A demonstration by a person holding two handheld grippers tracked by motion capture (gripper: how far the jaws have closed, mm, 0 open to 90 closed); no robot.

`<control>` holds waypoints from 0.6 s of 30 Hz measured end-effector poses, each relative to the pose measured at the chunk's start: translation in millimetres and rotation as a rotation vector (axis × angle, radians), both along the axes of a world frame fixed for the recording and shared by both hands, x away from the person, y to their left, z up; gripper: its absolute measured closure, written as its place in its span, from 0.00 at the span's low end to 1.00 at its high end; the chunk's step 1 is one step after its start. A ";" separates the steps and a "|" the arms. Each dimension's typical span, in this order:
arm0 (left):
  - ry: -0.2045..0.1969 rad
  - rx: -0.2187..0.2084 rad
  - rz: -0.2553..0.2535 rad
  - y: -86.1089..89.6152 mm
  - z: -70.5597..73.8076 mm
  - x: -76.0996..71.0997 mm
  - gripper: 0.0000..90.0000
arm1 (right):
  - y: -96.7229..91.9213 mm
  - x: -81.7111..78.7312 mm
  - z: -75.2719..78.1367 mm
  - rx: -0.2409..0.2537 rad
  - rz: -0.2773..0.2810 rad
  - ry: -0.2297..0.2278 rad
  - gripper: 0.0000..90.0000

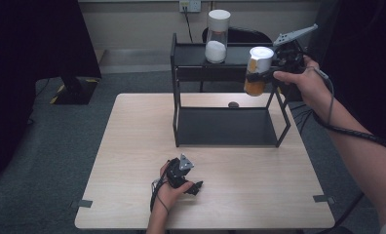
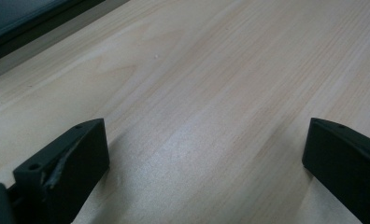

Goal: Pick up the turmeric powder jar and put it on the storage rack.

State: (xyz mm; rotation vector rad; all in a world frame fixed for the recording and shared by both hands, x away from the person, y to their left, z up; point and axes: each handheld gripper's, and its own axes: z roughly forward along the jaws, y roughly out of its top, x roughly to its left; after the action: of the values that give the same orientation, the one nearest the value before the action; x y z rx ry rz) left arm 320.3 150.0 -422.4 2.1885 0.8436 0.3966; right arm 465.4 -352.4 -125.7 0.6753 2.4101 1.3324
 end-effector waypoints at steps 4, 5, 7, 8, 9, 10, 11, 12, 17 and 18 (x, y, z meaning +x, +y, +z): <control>0.000 0.000 0.000 0.0 0.0 0.0 0.00 | 1.7 2.8 8.5 0.010 -0.002 -0.005 0.34; 0.000 0.000 0.000 0.0 0.0 0.0 0.00 | 2.5 4.1 13.6 0.015 -0.003 -0.007 0.34; 0.000 0.000 0.000 0.0 0.0 0.0 0.00 | 3.9 4.8 19.3 0.017 -0.005 -0.013 0.34; 0.000 0.000 0.000 0.0 0.0 0.0 0.00 | 4.9 5.5 22.9 0.015 -0.006 -0.015 0.34; 0.000 0.000 0.000 0.0 0.0 0.0 0.00 | 6.2 5.9 26.4 0.014 -0.009 -0.018 0.34; 0.000 0.000 0.000 0.0 0.1 0.0 0.00 | 7.5 6.5 29.8 0.012 -0.009 -0.022 0.34; 0.000 0.000 0.000 0.0 0.0 0.0 0.00 | 8.8 7.5 33.3 0.010 -0.009 -0.023 0.34; 0.000 0.000 0.000 0.0 0.0 0.0 0.00 | 10.1 8.5 36.3 0.010 -0.011 -0.024 0.34; 0.000 0.000 0.000 0.0 0.0 0.1 0.00 | 15.0 14.1 48.8 0.017 -0.014 -0.033 0.34; 0.000 0.000 0.000 0.1 0.0 0.1 0.00 | 15.3 14.9 50.2 0.021 -0.015 -0.035 0.34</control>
State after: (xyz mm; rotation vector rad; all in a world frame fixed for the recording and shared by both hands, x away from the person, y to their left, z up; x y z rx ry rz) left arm 320.4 150.0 -422.4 2.1884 0.8437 0.3957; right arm 480.3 -337.1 -75.4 0.6685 2.3629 1.3539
